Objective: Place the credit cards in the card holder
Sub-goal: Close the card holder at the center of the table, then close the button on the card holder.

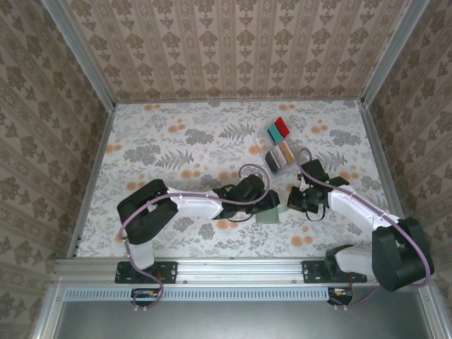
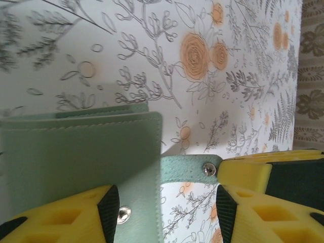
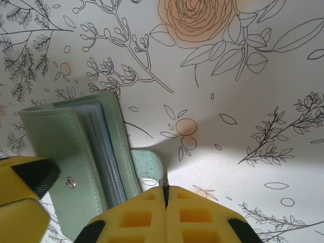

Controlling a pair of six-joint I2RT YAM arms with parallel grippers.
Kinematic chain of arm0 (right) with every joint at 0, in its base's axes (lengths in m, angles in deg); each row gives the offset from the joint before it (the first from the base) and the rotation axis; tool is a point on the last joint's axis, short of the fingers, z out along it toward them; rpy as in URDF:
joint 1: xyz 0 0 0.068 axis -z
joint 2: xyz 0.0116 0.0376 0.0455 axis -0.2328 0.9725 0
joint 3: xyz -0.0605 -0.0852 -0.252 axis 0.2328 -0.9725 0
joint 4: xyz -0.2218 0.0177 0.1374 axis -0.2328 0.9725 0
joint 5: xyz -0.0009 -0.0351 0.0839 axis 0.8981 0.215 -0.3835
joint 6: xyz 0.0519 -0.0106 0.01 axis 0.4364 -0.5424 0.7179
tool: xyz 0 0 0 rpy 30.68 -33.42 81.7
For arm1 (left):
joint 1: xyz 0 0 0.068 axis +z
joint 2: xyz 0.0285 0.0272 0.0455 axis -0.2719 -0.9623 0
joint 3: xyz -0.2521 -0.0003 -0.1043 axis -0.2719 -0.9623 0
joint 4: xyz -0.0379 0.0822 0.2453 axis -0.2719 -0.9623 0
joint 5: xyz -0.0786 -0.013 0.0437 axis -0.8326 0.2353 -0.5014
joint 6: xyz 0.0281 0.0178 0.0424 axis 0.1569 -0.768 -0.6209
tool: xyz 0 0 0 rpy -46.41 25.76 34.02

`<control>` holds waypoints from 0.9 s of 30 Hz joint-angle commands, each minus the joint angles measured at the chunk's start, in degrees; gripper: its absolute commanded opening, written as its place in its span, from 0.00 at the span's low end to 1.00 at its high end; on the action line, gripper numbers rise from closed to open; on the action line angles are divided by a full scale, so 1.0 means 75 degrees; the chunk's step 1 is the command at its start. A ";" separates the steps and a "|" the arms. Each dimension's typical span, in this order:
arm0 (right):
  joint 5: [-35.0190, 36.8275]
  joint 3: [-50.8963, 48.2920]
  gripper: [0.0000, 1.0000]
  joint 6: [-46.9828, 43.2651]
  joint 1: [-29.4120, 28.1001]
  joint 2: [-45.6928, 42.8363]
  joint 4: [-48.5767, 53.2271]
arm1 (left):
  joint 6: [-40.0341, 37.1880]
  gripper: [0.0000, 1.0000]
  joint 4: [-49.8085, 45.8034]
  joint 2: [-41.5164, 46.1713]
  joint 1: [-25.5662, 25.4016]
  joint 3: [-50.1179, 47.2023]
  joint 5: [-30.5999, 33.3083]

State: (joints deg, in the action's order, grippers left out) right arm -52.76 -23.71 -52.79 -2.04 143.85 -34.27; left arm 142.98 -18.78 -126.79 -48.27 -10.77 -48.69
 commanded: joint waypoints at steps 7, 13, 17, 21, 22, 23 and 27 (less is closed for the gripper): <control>-0.0383 -0.0031 0.01 -0.0031 0.0028 -0.0244 -0.0017 | -0.0612 0.58 -0.1532 0.0985 0.0113 -0.0209 0.0703; -0.0454 -0.0031 0.02 -0.0013 0.0021 -0.0306 0.0013 | -0.0752 0.53 -0.2064 0.0636 0.0079 0.0030 0.0638; -0.0496 -0.0029 0.02 -0.0019 0.0022 -0.0315 0.0001 | -0.0752 0.49 -0.2378 0.0334 0.0045 0.0271 0.0650; -0.0623 -0.0014 0.02 -0.0007 0.0027 -0.0330 -0.0041 | -0.0823 0.46 -0.2557 0.0111 -0.0013 0.0435 0.0654; -0.0661 -0.0005 0.02 0.0010 0.0029 -0.0346 -0.0056 | -0.0812 0.45 -0.2560 0.0051 -0.0014 0.0443 0.0631; -0.0701 0.0004 0.02 0.0014 0.0020 -0.0353 -0.0057 | -0.0799 0.45 -0.2524 -0.0023 -0.0025 0.0450 0.0614; -0.0964 0.0022 0.01 0.0007 0.0025 -0.0394 -0.0057 | -0.0735 0.42 -0.2286 -0.0171 -0.0052 0.0417 0.0545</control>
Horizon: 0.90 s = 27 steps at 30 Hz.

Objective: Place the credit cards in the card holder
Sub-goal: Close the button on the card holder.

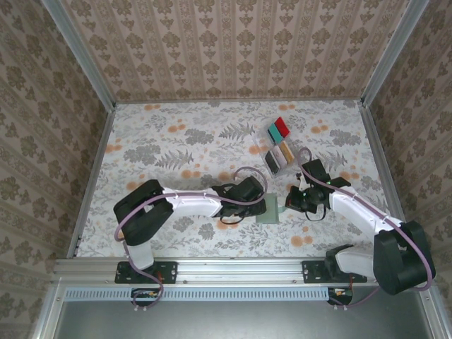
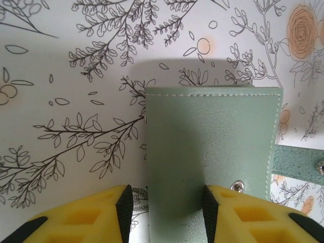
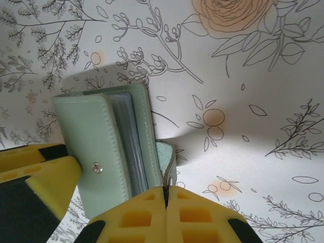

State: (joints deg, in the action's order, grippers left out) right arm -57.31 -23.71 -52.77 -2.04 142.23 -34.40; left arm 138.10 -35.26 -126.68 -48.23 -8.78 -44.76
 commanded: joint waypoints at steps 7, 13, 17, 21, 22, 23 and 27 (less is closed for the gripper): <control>-0.0932 -0.0037 0.00 0.0013 -0.0034 -0.0244 -0.0622 | 0.0002 0.37 0.0382 -0.0329 -0.0068 0.0087 -0.0011; -0.1147 0.0039 0.00 0.0057 -0.0317 0.0042 -0.0869 | 0.0102 0.32 0.0631 -0.0394 -0.0082 0.0071 -0.0069; -0.1113 0.0074 0.00 0.0143 -0.0506 0.0268 -0.1001 | 0.0144 0.32 0.0709 -0.0423 -0.0088 0.0047 -0.0106; -0.1031 0.0039 0.00 0.0254 -0.0681 0.0507 -0.1207 | 0.0160 0.31 0.0753 -0.0429 -0.0079 0.0015 -0.0113; -0.0978 0.0029 0.00 0.0288 -0.0696 0.0575 -0.1232 | 0.0150 0.31 0.0757 -0.0423 -0.0079 0.0013 -0.0123; -0.0970 0.0039 0.00 0.0294 -0.0708 0.0638 -0.1250 | 0.0154 0.31 0.0756 -0.0417 -0.0079 0.0017 -0.0117; -0.0921 0.0039 0.00 0.0336 -0.0752 0.0799 -0.1357 | 0.0171 0.30 0.0790 -0.0394 -0.0090 -0.0021 -0.0102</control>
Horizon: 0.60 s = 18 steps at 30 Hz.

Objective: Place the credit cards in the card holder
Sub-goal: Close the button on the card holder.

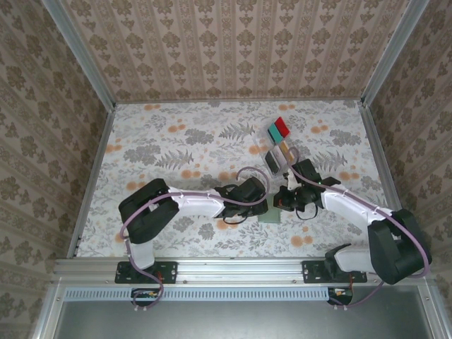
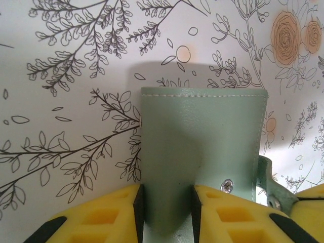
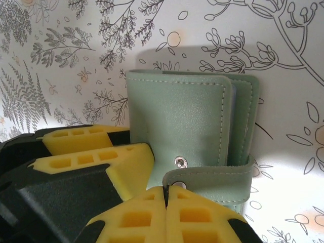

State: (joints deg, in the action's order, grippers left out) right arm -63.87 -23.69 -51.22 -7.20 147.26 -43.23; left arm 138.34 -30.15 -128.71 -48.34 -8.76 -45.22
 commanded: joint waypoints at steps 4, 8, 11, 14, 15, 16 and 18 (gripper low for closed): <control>-0.0087 0.0048 0.00 0.0136 -0.0080 0.0271 -0.0269 | 0.0147 0.29 0.0133 -0.0111 -0.0076 -0.0037 -0.0034; -0.0107 0.0071 0.00 0.0144 -0.0116 0.0387 -0.0285 | 0.0153 0.28 0.0157 -0.0111 -0.0076 -0.0051 -0.0037; -0.0133 0.0048 0.00 0.0164 -0.0129 0.0469 -0.0370 | 0.0147 0.28 0.0157 -0.0110 -0.0076 -0.0038 -0.0046; -0.0151 0.0077 0.00 0.0181 -0.0138 0.0560 -0.0353 | 0.0147 0.27 0.0157 -0.0123 -0.0077 -0.0037 -0.0055; -0.0162 0.0085 0.00 0.0170 -0.0147 0.0592 -0.0350 | 0.0147 0.27 0.0151 -0.0129 -0.0076 -0.0042 -0.0055; -0.0174 0.0092 0.00 0.0148 -0.0142 0.0622 -0.0338 | 0.0153 0.27 0.0150 -0.0134 -0.0077 -0.0039 -0.0054; -0.0163 0.0101 0.00 0.0111 -0.0139 0.0622 -0.0268 | 0.0170 0.27 0.0158 -0.0145 -0.0077 -0.0041 -0.0061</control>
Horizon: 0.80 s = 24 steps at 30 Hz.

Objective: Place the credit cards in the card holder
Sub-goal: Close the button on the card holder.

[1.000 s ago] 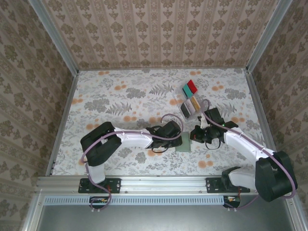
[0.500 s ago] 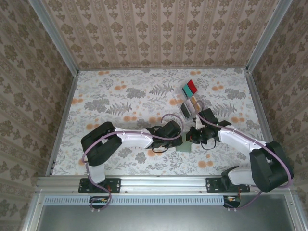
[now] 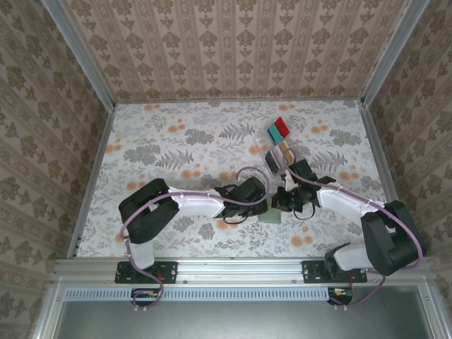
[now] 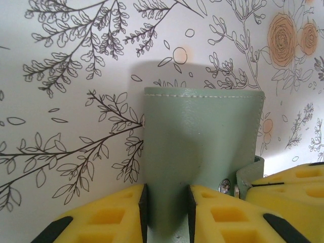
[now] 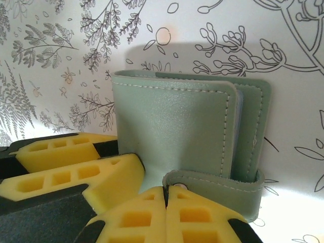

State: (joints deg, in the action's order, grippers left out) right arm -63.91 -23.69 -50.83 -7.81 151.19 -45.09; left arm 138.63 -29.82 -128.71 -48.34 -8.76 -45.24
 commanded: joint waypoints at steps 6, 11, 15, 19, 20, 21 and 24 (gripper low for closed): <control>-0.0227 0.0051 0.00 0.0061 -0.0069 0.0414 -0.0118 | 0.0121 0.27 0.0112 -0.0172 -0.0088 0.0013 -0.0070; -0.0209 0.0106 0.00 0.0071 -0.0081 0.0411 -0.0138 | 0.0109 0.27 0.0113 -0.0180 -0.0091 0.0016 -0.0088; -0.0241 0.0164 0.00 0.0047 -0.0092 0.0565 -0.0146 | 0.0103 0.26 0.0126 -0.0183 -0.0097 0.0005 -0.0089; -0.0165 0.0212 0.00 -0.0046 -0.0111 0.0751 0.0019 | 0.0118 0.26 0.0175 -0.0212 -0.0095 0.0000 -0.0104; -0.0129 0.0224 0.00 -0.0059 -0.0116 0.0783 0.0057 | 0.0132 0.25 0.0192 -0.0205 -0.0089 -0.0001 -0.0100; -0.0089 0.0224 0.00 -0.0073 -0.0128 0.0819 0.0122 | 0.0131 0.26 0.0195 -0.0204 -0.0089 0.0003 -0.0099; 0.0073 0.0177 0.00 -0.0114 -0.0174 0.0836 0.0233 | 0.0135 0.25 0.0181 -0.0181 -0.0088 -0.0011 -0.0078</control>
State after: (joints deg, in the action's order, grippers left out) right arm -65.16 -22.03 -51.04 -8.14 155.35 -46.00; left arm 139.00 -29.71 -129.08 -48.38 -8.76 -45.22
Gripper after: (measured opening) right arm 0.049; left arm 0.256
